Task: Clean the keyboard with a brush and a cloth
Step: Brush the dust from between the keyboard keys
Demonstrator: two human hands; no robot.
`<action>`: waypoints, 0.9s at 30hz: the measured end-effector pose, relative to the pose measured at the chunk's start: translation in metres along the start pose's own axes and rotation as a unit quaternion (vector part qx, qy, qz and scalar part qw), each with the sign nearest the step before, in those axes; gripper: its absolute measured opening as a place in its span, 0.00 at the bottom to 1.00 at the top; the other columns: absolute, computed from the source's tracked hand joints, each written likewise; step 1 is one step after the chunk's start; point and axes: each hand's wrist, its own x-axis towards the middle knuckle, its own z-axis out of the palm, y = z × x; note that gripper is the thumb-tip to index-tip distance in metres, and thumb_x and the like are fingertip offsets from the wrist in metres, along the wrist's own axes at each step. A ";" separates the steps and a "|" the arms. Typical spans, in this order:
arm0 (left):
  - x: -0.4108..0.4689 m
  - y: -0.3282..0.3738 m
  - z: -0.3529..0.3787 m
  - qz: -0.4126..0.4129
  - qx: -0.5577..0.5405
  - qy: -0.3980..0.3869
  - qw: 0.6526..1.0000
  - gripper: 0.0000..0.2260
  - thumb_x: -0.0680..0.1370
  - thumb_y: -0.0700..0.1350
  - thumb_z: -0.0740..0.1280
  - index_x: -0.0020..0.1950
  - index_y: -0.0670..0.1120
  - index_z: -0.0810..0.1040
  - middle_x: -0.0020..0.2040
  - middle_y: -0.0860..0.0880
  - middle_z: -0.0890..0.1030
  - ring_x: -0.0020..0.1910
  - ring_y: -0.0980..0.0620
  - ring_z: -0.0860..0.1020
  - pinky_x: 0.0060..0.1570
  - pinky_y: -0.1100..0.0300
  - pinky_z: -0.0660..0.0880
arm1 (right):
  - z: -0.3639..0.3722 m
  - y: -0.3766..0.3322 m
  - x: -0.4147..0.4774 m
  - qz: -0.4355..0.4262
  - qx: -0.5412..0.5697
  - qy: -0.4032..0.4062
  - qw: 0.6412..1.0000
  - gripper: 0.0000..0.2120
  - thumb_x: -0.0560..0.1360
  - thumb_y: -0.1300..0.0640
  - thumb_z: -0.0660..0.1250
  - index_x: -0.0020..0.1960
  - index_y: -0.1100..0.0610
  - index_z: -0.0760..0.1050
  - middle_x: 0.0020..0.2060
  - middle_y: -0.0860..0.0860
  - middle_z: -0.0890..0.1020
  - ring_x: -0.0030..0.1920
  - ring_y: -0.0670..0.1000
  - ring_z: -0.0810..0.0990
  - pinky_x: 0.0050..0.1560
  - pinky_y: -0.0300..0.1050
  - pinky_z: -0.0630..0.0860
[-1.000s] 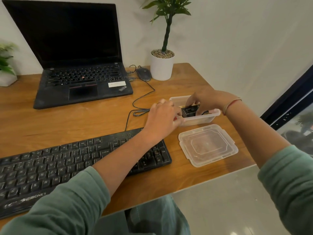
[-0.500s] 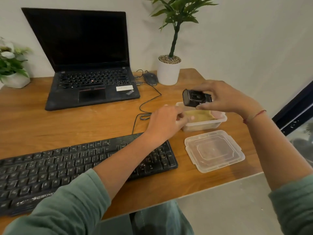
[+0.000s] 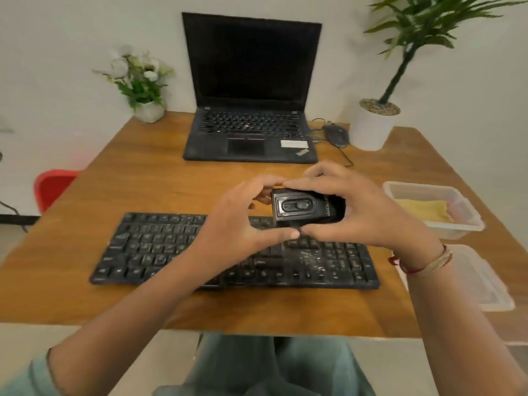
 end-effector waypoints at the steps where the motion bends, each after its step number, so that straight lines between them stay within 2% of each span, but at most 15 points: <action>1: -0.007 -0.004 -0.007 0.001 0.009 0.014 1.000 0.29 0.67 0.61 0.74 0.65 0.55 0.71 0.57 0.64 0.76 0.55 0.63 0.76 0.50 0.73 0.70 | 0.006 -0.005 0.006 -0.004 0.011 -0.006 1.000 0.29 0.67 0.56 0.74 0.67 0.48 0.74 0.53 0.46 0.75 0.54 0.45 0.76 0.50 0.32 0.71; 4: -0.026 -0.014 -0.023 -0.008 0.029 0.052 0.998 0.26 0.68 0.59 0.74 0.63 0.51 0.76 0.55 0.59 0.80 0.54 0.60 0.77 0.51 0.70 0.72 | 0.020 -0.017 0.021 0.002 0.052 -0.008 0.999 0.33 0.66 0.53 0.78 0.69 0.49 0.71 0.55 0.45 0.75 0.55 0.45 0.76 0.53 0.35 0.73; 7: -0.042 -0.021 -0.037 -0.032 0.045 0.113 0.992 0.23 0.67 0.58 0.74 0.59 0.51 0.79 0.53 0.58 0.81 0.52 0.59 0.78 0.53 0.60 0.75 | 0.044 -0.028 0.034 0.069 0.195 0.059 0.977 0.38 0.63 0.49 0.79 0.69 0.45 0.67 0.57 0.45 0.75 0.55 0.47 0.78 0.57 0.50 0.78; 8: -0.046 -0.024 -0.040 -0.038 0.053 0.136 0.989 0.22 0.67 0.58 0.74 0.58 0.51 0.79 0.52 0.59 0.80 0.52 0.59 0.77 0.53 0.58 0.75 | 0.055 -0.033 0.038 0.108 0.262 0.093 0.955 0.39 0.61 0.50 0.79 0.68 0.44 0.67 0.57 0.44 0.76 0.55 0.46 0.79 0.58 0.53 0.77; 10: -0.054 -0.029 -0.045 -0.047 0.069 0.181 0.980 0.21 0.67 0.59 0.73 0.57 0.52 0.79 0.51 0.61 0.79 0.52 0.58 0.77 0.53 0.55 0.74 | 0.081 -0.042 0.045 0.171 0.407 0.149 0.885 0.40 0.57 0.52 0.80 0.67 0.44 0.69 0.60 0.44 0.78 0.60 0.47 0.78 0.61 0.54 0.76; 11: -0.058 -0.032 -0.048 -0.052 0.081 0.198 0.975 0.21 0.67 0.60 0.73 0.57 0.53 0.79 0.51 0.61 0.79 0.52 0.57 0.77 0.53 0.53 0.74 | 0.095 -0.048 0.049 0.194 0.483 0.168 0.837 0.40 0.58 0.54 0.79 0.68 0.47 0.69 0.62 0.47 0.77 0.61 0.49 0.78 0.58 0.51 0.77; 13: -0.066 -0.039 -0.051 -0.064 0.106 0.216 0.969 0.22 0.67 0.61 0.73 0.57 0.54 0.80 0.52 0.60 0.80 0.53 0.54 0.77 0.54 0.47 0.73 | 0.118 -0.059 0.055 0.225 0.601 0.189 0.743 0.35 0.65 0.61 0.75 0.70 0.55 0.67 0.61 0.56 0.77 0.53 0.51 0.81 0.46 0.45 0.80; 15: -0.071 -0.045 -0.051 -0.071 0.124 0.218 0.965 0.23 0.67 0.63 0.73 0.58 0.53 0.80 0.53 0.57 0.82 0.55 0.52 0.77 0.54 0.43 0.72 | 0.134 -0.069 0.058 0.245 0.644 0.201 0.696 0.30 0.72 0.65 0.69 0.71 0.60 0.63 0.55 0.58 0.80 0.47 0.51 0.83 0.40 0.43 0.79; 19: -0.080 -0.047 -0.050 -0.088 0.140 0.229 0.959 0.25 0.67 0.65 0.71 0.58 0.52 0.82 0.53 0.57 0.82 0.57 0.53 0.75 0.56 0.43 0.70 | 0.150 -0.082 0.061 0.260 0.655 0.239 0.668 0.25 0.75 0.65 0.66 0.70 0.58 0.64 0.51 0.55 0.80 0.44 0.49 0.83 0.37 0.44 0.79; 23: -0.083 -0.047 -0.047 -0.101 0.147 0.248 0.952 0.25 0.67 0.65 0.71 0.57 0.52 0.82 0.51 0.59 0.81 0.56 0.57 0.72 0.55 0.49 0.68 | 0.155 -0.091 0.063 0.270 0.687 0.213 0.640 0.20 0.76 0.63 0.63 0.68 0.61 0.68 0.51 0.57 0.80 0.47 0.52 0.81 0.40 0.43 0.80; 25: -0.084 -0.048 -0.046 -0.106 0.140 0.252 0.952 0.25 0.66 0.65 0.71 0.56 0.52 0.82 0.50 0.59 0.81 0.55 0.58 0.72 0.55 0.48 0.68 | 0.156 -0.093 0.064 0.280 0.685 0.207 0.639 0.18 0.77 0.62 0.63 0.66 0.60 0.68 0.52 0.59 0.80 0.49 0.55 0.82 0.44 0.47 0.81; 27: -0.085 -0.049 -0.046 -0.108 0.136 0.257 0.951 0.24 0.66 0.65 0.71 0.56 0.52 0.83 0.50 0.60 0.81 0.55 0.58 0.72 0.54 0.46 0.69 | 0.156 -0.095 0.064 0.279 0.680 0.212 0.644 0.17 0.77 0.62 0.63 0.66 0.60 0.68 0.53 0.60 0.80 0.49 0.56 0.82 0.42 0.47 0.82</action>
